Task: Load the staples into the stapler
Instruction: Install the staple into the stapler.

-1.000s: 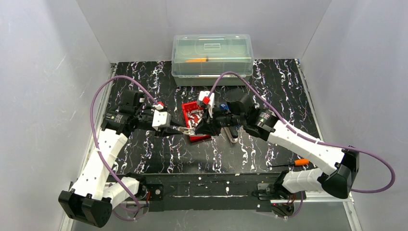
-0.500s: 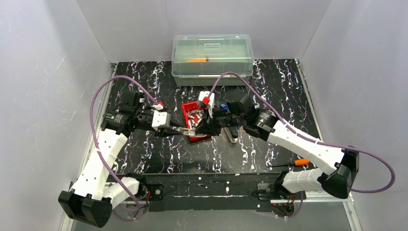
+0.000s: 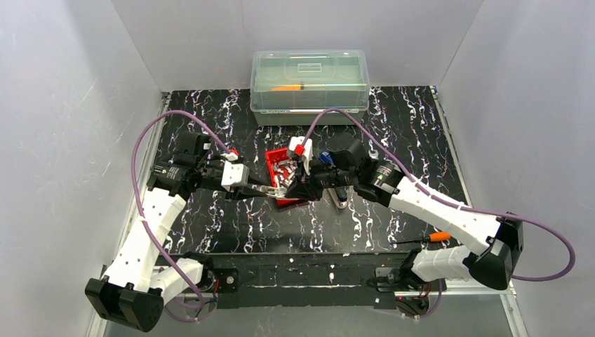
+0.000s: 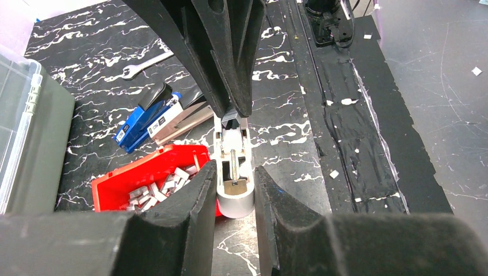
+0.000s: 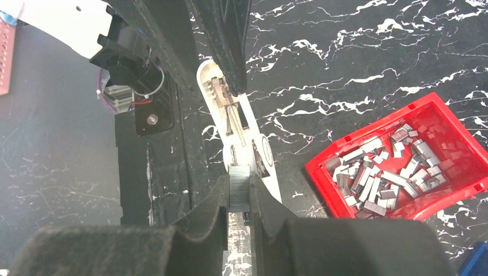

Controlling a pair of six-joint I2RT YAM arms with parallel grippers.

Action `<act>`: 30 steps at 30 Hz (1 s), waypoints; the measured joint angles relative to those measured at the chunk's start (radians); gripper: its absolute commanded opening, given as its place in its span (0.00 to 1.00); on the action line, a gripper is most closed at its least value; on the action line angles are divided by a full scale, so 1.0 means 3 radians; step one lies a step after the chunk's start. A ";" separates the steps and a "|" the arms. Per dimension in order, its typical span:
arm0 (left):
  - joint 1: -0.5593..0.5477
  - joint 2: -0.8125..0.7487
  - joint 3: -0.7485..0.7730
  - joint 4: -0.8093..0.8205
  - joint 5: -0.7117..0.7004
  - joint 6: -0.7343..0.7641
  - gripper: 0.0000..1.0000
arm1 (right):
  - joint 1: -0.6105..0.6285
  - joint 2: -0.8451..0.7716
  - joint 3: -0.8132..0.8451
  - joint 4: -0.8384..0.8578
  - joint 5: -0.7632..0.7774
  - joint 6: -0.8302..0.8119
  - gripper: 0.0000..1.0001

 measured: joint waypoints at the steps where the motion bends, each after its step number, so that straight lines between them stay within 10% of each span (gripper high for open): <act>1: 0.0000 0.0000 0.0000 0.0001 0.0000 0.0004 0.00 | 0.0000 0.0000 -0.0005 0.0000 0.0006 -0.0003 0.16; 30: -0.0006 0.0000 0.0001 -0.0004 0.0001 0.0004 0.00 | 0.0000 -0.0038 -0.0042 0.0134 0.0084 -0.0010 0.15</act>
